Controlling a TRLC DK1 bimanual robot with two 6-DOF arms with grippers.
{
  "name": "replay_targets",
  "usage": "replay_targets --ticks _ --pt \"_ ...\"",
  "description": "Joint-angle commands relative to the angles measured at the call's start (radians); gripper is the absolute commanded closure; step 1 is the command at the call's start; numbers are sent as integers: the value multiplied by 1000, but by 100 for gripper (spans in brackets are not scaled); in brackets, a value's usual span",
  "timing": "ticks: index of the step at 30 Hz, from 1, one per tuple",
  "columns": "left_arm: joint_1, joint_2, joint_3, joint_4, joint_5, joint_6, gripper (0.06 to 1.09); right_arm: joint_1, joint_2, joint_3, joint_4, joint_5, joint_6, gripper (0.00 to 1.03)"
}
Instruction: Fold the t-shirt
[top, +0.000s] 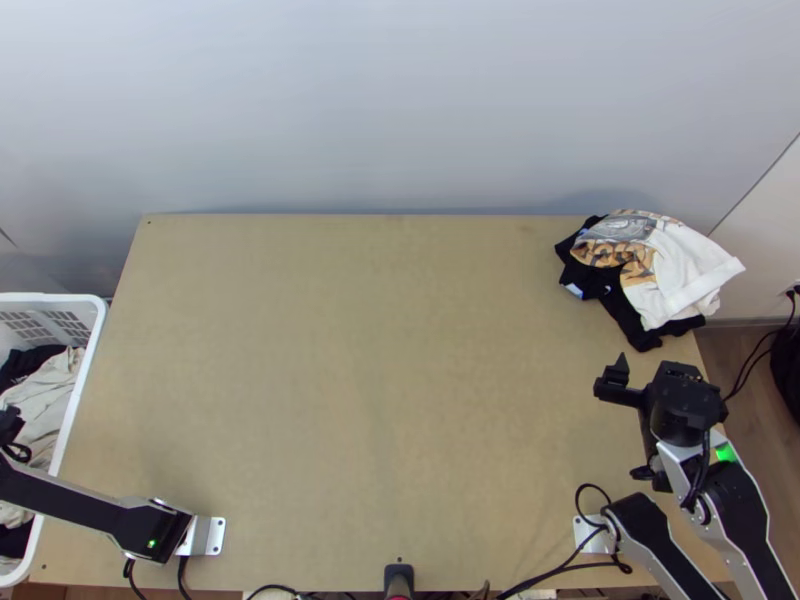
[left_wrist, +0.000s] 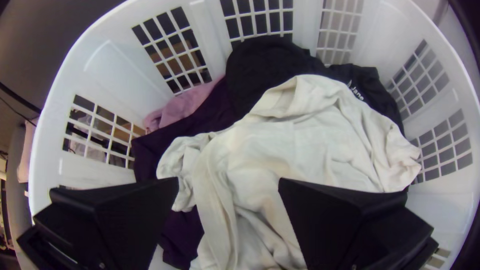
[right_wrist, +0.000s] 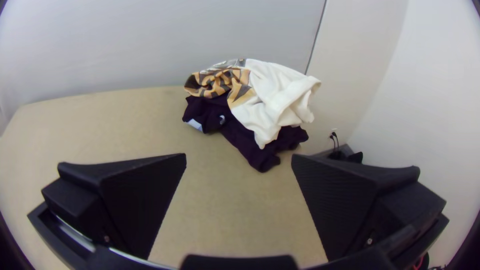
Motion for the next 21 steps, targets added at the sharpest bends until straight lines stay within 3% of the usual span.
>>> replay_targets --ticks 1,3,9,10,13,15,17,21 --pt "16 132 56 -1 -6 -10 11 -10 6 2 -25 3 0 5" --pt "16 145 64 0 -6 -9 20 -13 6 1 -34 3 2 5" --pt "18 200 96 -6 -8 -9 21 -27 -21 2 -54 3 -17 5" --pt "18 205 97 -4 -8 -7 29 -27 -25 1 -54 3 -23 5" --pt "18 218 102 -3 -8 16 67 -30 -30 -1 -54 3 -38 5" --pt "18 226 90 -15 -6 17 82 -33 -31 7 -54 4 -37 5" --pt "27 235 68 -10 6 25 105 -45 -31 15 -54 3 -20 5" --pt "44 212 22 -7 31 33 104 -42 -36 16 -66 3 -11 5"
